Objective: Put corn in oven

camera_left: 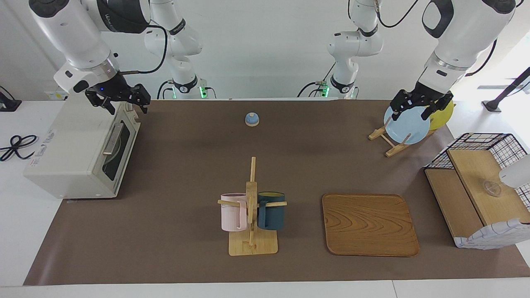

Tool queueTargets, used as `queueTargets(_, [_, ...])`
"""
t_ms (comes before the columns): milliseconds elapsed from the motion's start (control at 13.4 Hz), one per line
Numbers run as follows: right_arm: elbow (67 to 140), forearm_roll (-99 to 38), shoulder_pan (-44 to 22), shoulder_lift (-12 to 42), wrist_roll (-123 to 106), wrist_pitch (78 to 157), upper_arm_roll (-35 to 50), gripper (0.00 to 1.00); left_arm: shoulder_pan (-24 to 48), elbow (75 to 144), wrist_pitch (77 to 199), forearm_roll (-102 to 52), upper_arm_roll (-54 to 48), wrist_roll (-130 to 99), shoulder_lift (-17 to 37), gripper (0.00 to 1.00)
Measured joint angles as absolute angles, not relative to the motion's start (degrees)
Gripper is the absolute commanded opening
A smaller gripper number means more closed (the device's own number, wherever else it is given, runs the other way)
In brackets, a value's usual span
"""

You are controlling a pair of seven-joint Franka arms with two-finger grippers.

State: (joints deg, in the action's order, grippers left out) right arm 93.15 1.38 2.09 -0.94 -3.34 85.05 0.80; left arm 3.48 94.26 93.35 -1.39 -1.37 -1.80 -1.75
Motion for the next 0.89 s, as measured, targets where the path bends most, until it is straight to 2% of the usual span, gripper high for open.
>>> queueTargets(893, [92.65, 1.38, 2.68, -0.62, -3.33, 85.06, 0.73, 1.00, 3.48, 94.26, 93.34, -1.39, -1.37, -1.80, -1.75, 1.00])
